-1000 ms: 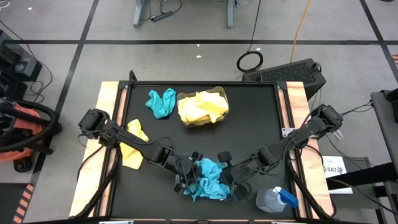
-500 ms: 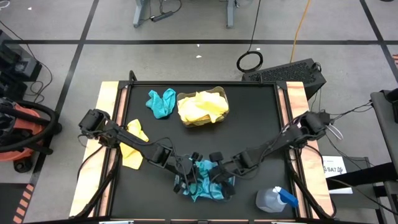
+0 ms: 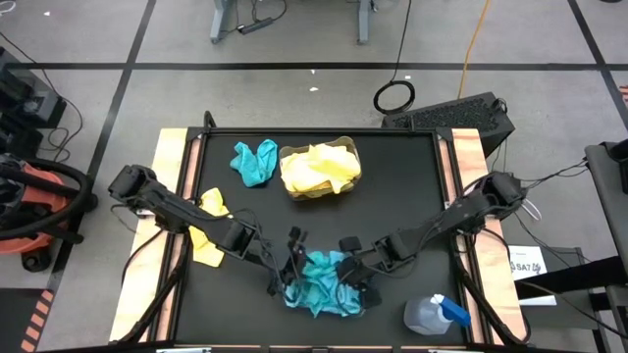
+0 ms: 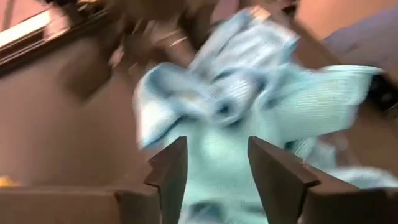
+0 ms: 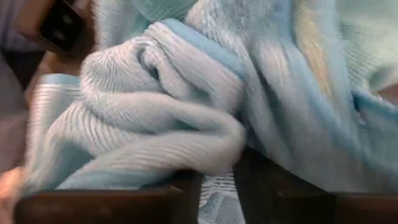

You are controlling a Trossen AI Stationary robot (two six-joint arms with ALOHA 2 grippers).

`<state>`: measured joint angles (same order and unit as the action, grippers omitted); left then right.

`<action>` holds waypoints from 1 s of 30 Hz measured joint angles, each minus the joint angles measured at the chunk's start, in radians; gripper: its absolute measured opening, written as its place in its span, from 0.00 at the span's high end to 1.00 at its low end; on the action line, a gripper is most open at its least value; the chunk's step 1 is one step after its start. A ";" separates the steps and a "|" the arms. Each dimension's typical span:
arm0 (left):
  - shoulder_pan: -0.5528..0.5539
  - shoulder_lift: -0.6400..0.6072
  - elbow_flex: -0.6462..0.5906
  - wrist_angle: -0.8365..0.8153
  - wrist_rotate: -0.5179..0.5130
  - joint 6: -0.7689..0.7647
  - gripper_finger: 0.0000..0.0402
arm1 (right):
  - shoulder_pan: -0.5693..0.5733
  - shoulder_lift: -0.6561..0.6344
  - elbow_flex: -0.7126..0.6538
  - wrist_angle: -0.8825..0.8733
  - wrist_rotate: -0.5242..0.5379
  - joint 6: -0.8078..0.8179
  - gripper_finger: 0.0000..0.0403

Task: Sort microfiber towel by color & place in baskets
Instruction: Put the blue towel into the bottom transparent bin

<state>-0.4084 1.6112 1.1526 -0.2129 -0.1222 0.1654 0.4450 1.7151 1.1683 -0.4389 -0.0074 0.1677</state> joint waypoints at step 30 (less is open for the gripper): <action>0.370 -0.112 0.000 -0.542 -0.473 -0.160 0.53 | 0.131 -0.312 0.001 -0.151 0.197 0.085 0.42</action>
<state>-0.0382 1.4994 1.1526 -0.7547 -0.5954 0.0059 0.5760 1.4029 1.1694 -0.5896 0.1891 0.2522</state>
